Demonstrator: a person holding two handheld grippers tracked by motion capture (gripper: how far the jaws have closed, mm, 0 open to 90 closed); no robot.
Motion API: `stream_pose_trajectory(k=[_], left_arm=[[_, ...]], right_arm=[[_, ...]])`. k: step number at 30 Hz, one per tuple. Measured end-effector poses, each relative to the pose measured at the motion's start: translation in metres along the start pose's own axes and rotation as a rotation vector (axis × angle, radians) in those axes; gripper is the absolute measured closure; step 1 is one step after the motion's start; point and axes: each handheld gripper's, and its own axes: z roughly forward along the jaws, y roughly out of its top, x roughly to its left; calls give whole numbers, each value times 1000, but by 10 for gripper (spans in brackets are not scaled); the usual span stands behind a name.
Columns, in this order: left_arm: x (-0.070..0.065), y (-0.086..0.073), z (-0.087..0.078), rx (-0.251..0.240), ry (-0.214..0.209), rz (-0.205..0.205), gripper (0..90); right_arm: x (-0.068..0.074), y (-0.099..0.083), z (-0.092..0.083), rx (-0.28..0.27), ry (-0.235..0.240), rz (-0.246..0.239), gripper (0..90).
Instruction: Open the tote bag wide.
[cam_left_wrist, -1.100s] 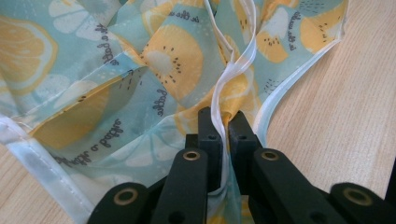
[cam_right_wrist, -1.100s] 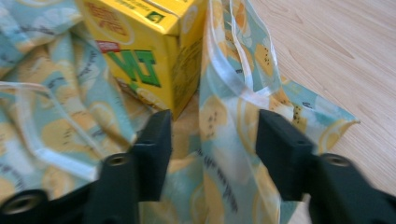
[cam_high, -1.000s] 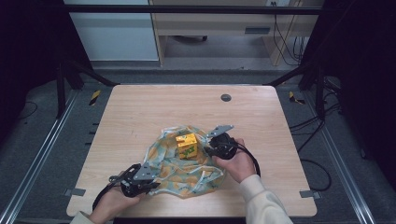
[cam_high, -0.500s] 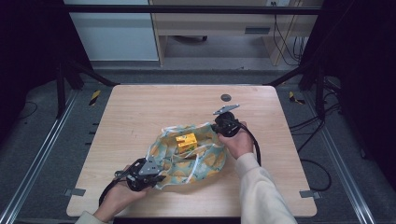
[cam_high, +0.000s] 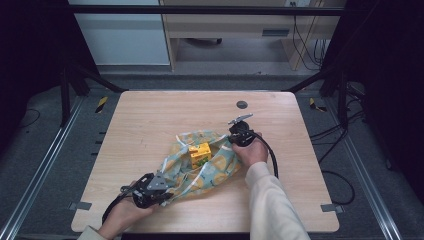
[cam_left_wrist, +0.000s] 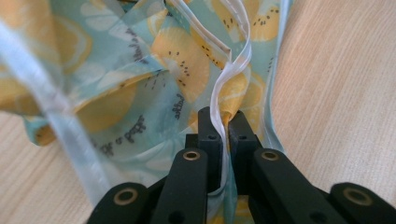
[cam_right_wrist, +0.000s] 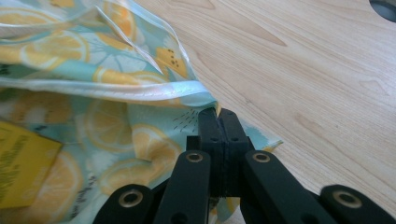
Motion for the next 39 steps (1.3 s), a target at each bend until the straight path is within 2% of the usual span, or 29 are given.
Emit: stream_pose_trajectory(k=[12, 15, 18, 21, 25, 28, 30, 35, 39], left_arm=[[-2, -1, 1, 6, -4, 4, 862], [-2, -1, 1, 4, 2, 6, 854], [-3, -2, 0, -14, 27, 3, 826], [-3, -1, -1, -34, 42, -7, 771], [-4, 0, -6, -82, 84, -13, 670], [-4, 0, -9, -96, 106, -25, 582], [-4, 0, -12, -106, 121, -24, 530], [-2, 1, -22, -168, 150, -58, 349], [-2, 1, -24, -179, 167, -66, 248]], right_arm=[[-8, -7, 4, -13, -1, 32, 875], [-7, -7, 4, -12, -2, 34, 832], [-6, -6, -1, -31, -14, 32, 764], [-5, -5, -8, -48, -34, 28, 667], [-1, 1, -22, -91, -69, 21, 527], [0, 3, -31, -108, -81, 15, 459], [1, 3, -38, -116, -81, 2, 439], [5, 3, -57, -146, -68, 1, 327], [11, 0, -75, -163, -58, -15, 240]])
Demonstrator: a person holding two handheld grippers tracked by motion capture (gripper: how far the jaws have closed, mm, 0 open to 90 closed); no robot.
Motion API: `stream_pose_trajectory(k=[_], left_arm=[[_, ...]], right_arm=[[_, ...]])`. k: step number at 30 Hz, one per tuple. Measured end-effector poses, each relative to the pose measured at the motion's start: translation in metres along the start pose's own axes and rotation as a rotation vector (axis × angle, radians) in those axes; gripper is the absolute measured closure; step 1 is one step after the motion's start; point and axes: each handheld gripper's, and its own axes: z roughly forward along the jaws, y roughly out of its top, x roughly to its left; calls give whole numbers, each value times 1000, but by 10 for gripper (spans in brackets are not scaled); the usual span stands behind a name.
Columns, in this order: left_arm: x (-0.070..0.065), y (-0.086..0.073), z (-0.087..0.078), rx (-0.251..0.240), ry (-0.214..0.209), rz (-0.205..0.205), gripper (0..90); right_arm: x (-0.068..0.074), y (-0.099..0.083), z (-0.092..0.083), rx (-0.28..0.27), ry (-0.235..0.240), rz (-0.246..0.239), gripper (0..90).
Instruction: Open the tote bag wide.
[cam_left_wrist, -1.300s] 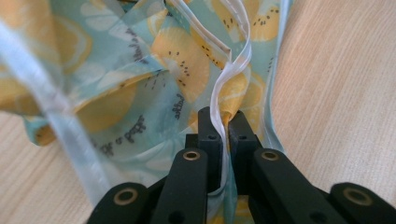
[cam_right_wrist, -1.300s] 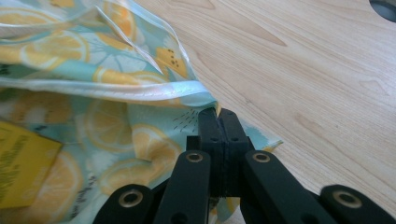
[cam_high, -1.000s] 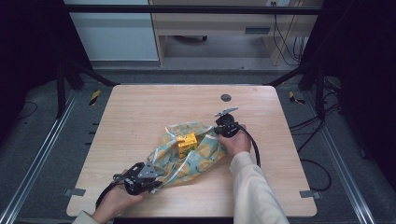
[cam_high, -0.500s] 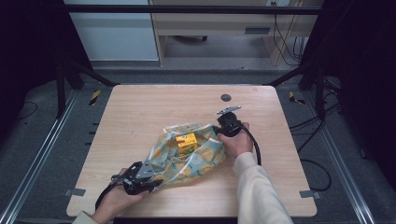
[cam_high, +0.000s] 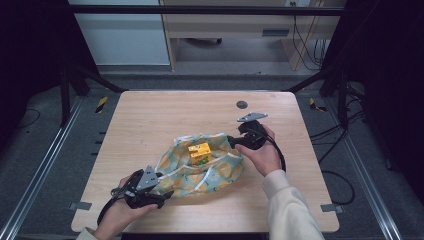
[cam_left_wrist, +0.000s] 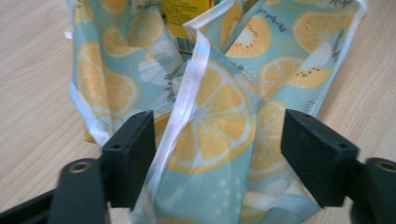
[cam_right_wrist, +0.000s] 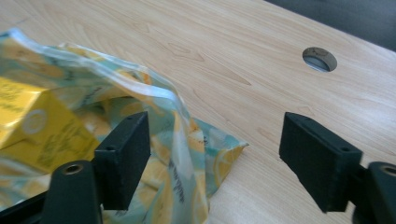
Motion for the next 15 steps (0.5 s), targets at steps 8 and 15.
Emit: stream_pose_trajectory(k=[8, 15], left_arm=[[9, 3, -11, -62, 36, -33, 151], [8, 11, -15, -110, 3, -41, 122]], right_arm=[[18, -18, -35, -44, 40, -37, 213], [39, -42, -53, -59, 92, -48, 214]])
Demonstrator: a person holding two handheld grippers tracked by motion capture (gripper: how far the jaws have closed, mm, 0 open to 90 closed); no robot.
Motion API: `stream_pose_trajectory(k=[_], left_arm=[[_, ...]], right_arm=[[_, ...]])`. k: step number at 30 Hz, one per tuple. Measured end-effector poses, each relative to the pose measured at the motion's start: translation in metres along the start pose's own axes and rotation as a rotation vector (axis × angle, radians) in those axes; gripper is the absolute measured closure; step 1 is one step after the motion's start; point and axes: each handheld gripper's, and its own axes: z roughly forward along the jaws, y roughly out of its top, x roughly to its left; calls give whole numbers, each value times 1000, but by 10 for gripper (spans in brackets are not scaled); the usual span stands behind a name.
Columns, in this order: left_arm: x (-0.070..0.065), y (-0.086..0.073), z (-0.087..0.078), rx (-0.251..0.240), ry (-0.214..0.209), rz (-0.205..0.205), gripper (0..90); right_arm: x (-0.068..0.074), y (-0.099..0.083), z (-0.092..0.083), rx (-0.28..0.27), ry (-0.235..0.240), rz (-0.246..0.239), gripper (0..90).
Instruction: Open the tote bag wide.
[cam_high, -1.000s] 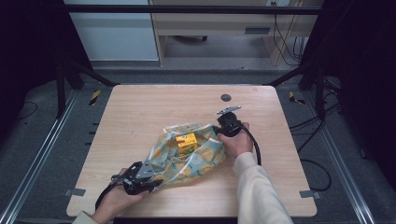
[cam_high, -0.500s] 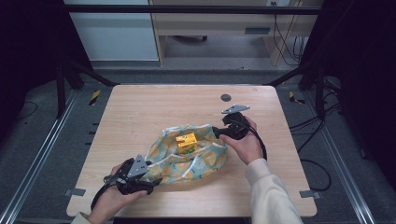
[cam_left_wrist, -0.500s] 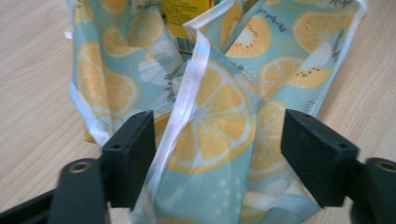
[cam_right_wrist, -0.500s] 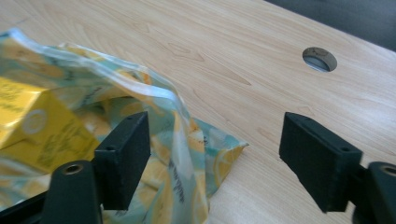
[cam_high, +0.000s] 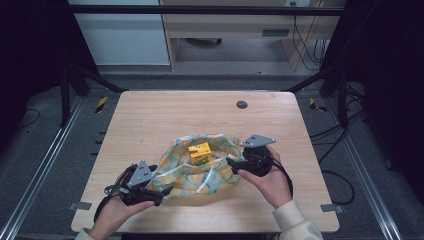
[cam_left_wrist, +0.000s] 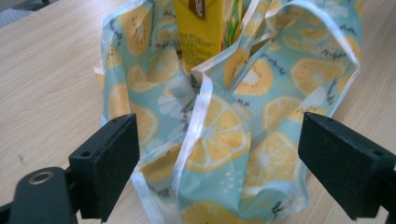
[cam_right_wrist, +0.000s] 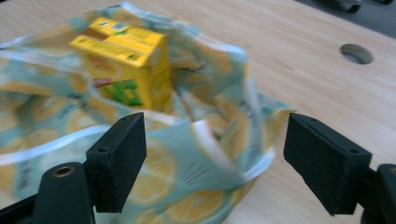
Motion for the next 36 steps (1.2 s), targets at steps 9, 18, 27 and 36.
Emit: stream_pose_trajectory(k=[9, 18, 27, 36], left_arm=[[17, 17, -7, -1, 68, 3, 147], [60, 29, 25, 51, 77, -13, 193], [80, 22, 62, 94, 24, -40, 409], [71, 25, 70, 116, -1, -4, 785]], right_arm=[[14, -26, -7, -14, 36, 37, 211], [16, -29, 19, 10, 43, 66, 99], [14, -40, 34, 59, -17, 85, 80], [16, -47, 43, 110, 26, 16, 671]])
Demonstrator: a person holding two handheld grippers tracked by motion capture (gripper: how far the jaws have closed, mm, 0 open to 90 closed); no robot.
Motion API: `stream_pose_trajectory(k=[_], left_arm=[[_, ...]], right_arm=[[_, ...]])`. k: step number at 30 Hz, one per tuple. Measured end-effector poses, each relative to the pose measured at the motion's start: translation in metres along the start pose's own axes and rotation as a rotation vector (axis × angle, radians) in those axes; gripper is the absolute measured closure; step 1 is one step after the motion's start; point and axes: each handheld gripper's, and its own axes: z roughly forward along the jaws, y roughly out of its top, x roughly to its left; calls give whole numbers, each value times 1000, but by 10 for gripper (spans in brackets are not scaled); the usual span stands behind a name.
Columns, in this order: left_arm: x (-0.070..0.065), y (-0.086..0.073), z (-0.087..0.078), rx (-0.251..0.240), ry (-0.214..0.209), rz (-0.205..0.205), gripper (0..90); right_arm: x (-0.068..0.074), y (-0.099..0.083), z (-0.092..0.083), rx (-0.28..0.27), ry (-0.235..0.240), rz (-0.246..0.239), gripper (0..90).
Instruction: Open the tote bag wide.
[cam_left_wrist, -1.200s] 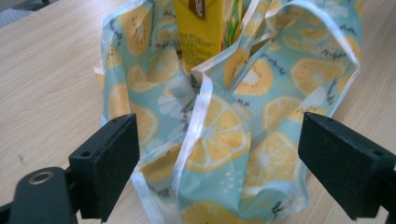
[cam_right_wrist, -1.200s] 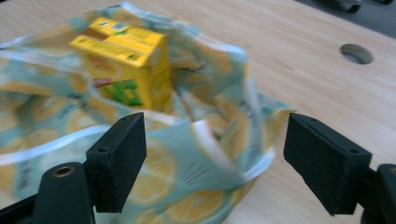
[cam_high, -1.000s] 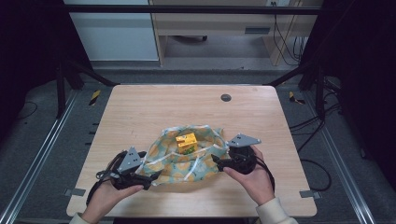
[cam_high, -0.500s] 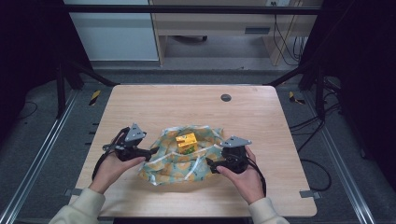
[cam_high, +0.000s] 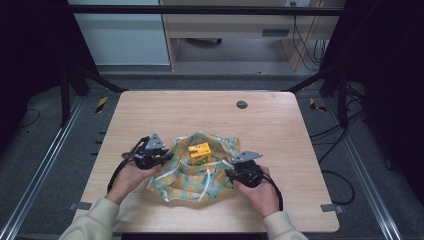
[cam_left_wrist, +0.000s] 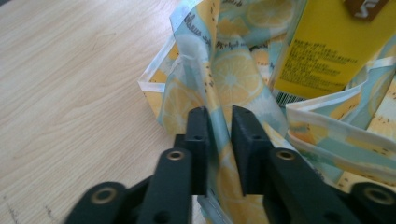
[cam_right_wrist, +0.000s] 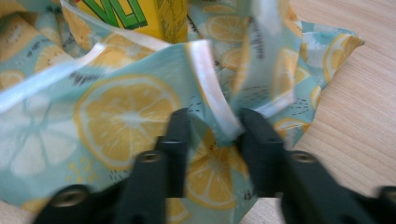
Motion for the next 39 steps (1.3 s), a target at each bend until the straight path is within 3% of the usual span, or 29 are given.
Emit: stream_pose_trajectory(k=[3, 7, 10, 15, 32, 39], left_arm=[[1, 4, -2, -30, 11, -4, 868], [6, 10, -5, -59, 40, -10, 889], [13, 12, -3, -67, 60, -38, 893], [19, 6, 3, -37, 69, -52, 894], [17, -8, 16, 57, 83, -23, 900], [13, -11, 18, 68, 93, -9, 900]], right_arm=[[-4, 0, -1, -2, 12, -8, 822], [-14, 1, -8, -25, 5, -5, 845], [-22, -1, -13, -36, 0, 1, 848], [-31, -8, -15, -20, -4, 25, 849], [-38, -18, -10, 22, 4, 41, 859], [-39, -20, -10, 30, 4, 46, 863]])
